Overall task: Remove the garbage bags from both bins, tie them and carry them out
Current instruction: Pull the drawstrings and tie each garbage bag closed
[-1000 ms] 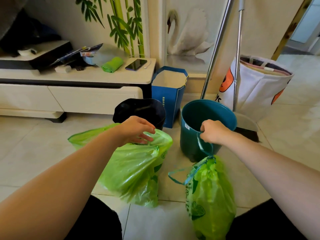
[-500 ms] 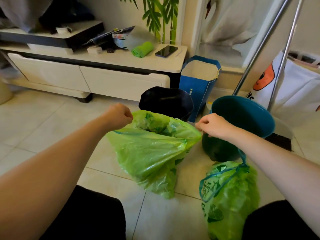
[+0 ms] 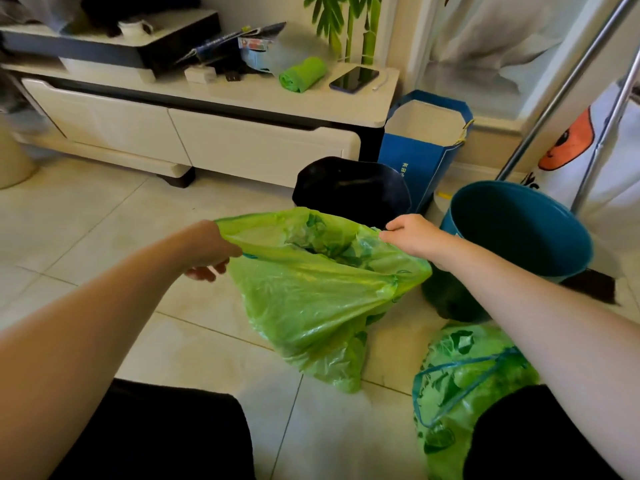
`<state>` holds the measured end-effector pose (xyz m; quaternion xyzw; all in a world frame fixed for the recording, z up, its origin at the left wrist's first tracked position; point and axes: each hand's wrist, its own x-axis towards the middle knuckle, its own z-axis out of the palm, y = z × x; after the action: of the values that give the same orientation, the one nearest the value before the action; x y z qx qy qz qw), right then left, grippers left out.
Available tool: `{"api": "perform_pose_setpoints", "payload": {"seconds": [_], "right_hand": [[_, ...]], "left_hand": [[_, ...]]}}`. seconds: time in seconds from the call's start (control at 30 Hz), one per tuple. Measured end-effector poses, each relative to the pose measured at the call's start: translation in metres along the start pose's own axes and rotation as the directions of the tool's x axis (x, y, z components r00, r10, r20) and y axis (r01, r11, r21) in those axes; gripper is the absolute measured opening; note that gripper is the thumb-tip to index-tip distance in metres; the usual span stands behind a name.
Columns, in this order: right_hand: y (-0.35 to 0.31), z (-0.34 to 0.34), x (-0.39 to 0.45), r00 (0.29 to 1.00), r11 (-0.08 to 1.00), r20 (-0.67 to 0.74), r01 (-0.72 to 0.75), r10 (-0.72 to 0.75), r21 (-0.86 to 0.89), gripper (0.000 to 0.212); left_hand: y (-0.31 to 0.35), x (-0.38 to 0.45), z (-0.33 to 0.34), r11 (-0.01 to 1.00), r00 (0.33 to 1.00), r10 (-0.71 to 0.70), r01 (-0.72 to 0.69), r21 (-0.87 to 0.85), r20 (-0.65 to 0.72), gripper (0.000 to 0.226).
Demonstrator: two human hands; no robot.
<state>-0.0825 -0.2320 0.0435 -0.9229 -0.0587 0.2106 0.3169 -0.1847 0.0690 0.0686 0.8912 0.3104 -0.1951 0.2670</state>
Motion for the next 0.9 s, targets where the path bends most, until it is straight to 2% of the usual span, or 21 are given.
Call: {"api": "perform_pose_setpoints", "payload": {"seconds": [0.07, 0.13, 0.2, 0.3, 0.47, 0.57, 0.67, 0.73, 0.8, 0.9], "right_hand": [[-0.004, 0.003, 0.005, 0.997, 0.996, 0.061, -0.055, 0.051, 0.070, 0.058], [-0.008, 0.008, 0.008, 0.994, 0.990, 0.076, -0.080, 0.072, 0.114, 0.063], [-0.012, 0.013, 0.012, 0.997, 0.984, 0.037, -0.076, 0.071, 0.160, 0.058], [-0.019, 0.018, 0.014, 0.997, 0.955, 0.024, -0.080, 0.076, 0.285, 0.038], [-0.026, 0.028, 0.012, 0.998, 0.978, 0.065, -0.012, -0.002, 0.209, 0.029], [-0.026, 0.031, 0.010, 0.995, 0.983, 0.095, 0.023, -0.041, 0.180, 0.021], [-0.025, 0.029, 0.010, 0.994, 0.986, 0.089, 0.048, -0.063, 0.159, 0.017], [-0.024, 0.028, 0.008, 0.995, 0.989, 0.079, 0.053, -0.064, 0.139, 0.026], [-0.024, 0.029, 0.007, 0.992, 0.992, 0.093, 0.072, -0.082, 0.108, 0.033], [-0.026, 0.033, 0.009, 0.988, 0.992, 0.119, 0.092, -0.101, 0.084, 0.036]], "left_hand": [[-0.004, -0.001, 0.006, 0.999, 0.993, -0.048, 0.050, -0.011, 0.111, 0.038], [-0.003, -0.001, 0.012, 0.998, 0.990, -0.030, 0.037, -0.046, 0.135, 0.040], [-0.001, -0.002, 0.014, 0.995, 0.993, 0.011, 0.001, -0.101, 0.114, 0.040], [0.003, -0.001, 0.015, 0.977, 0.994, 0.055, -0.035, -0.209, 0.090, 0.040], [0.007, -0.001, 0.017, 0.904, 0.988, 0.011, 0.057, -0.424, 0.156, 0.038], [0.006, -0.001, 0.017, 0.858, 0.976, -0.031, 0.137, -0.495, 0.217, 0.022], [0.005, -0.001, 0.015, 0.840, 0.973, -0.048, 0.161, -0.519, 0.224, 0.012], [0.006, -0.002, 0.013, 0.827, 0.971, -0.044, 0.167, -0.538, 0.234, 0.008], [0.006, -0.004, 0.014, 0.836, 0.975, -0.036, 0.149, -0.528, 0.219, 0.012], [0.004, -0.006, 0.023, 0.911, 0.988, -0.012, 0.075, -0.405, 0.155, 0.026]]}}
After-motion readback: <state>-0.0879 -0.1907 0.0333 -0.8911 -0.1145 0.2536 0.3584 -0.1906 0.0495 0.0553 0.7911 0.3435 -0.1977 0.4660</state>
